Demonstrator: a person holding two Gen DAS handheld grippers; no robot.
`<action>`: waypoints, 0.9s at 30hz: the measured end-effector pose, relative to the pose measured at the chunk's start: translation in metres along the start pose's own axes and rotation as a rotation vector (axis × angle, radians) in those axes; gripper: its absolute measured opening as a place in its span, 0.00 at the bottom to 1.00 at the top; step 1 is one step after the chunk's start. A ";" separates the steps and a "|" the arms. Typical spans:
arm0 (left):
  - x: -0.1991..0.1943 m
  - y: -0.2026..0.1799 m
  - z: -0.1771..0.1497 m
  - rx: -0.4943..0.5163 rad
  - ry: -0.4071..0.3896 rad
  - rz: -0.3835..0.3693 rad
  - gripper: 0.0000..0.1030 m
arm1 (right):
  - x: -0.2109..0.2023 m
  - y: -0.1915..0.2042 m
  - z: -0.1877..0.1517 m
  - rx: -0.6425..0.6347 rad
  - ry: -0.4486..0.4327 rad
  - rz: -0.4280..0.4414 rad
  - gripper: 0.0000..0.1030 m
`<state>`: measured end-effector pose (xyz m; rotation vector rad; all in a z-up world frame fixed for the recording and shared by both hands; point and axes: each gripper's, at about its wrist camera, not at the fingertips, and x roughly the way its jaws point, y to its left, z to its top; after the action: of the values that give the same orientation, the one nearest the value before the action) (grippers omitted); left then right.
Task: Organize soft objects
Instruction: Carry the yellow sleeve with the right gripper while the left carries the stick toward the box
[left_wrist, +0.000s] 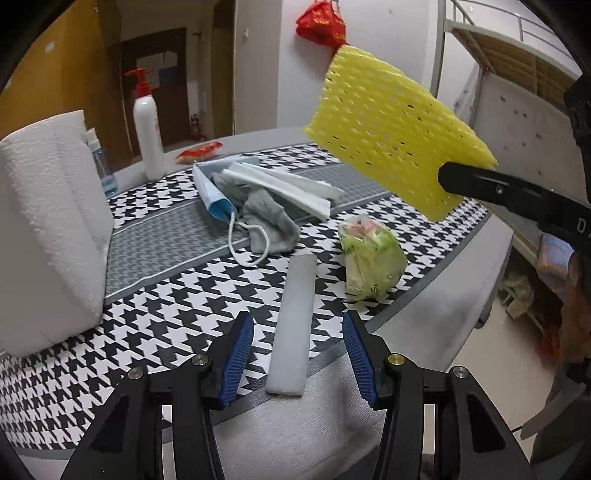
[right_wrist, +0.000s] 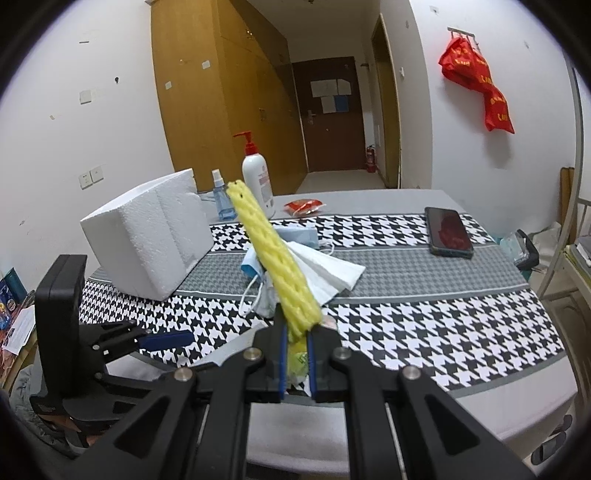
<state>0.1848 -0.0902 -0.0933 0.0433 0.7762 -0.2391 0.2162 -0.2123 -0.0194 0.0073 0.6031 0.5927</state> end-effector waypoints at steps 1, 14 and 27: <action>0.003 -0.001 -0.001 0.002 0.008 -0.006 0.51 | 0.000 0.000 -0.001 0.000 0.001 0.000 0.11; 0.017 -0.003 -0.003 0.028 0.049 0.041 0.38 | -0.003 -0.004 -0.006 0.016 -0.004 0.006 0.11; 0.009 0.002 0.003 0.030 0.023 0.000 0.11 | -0.008 -0.005 -0.008 0.037 -0.023 -0.012 0.11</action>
<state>0.1932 -0.0905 -0.0977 0.0749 0.7956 -0.2505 0.2093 -0.2216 -0.0225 0.0452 0.5908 0.5694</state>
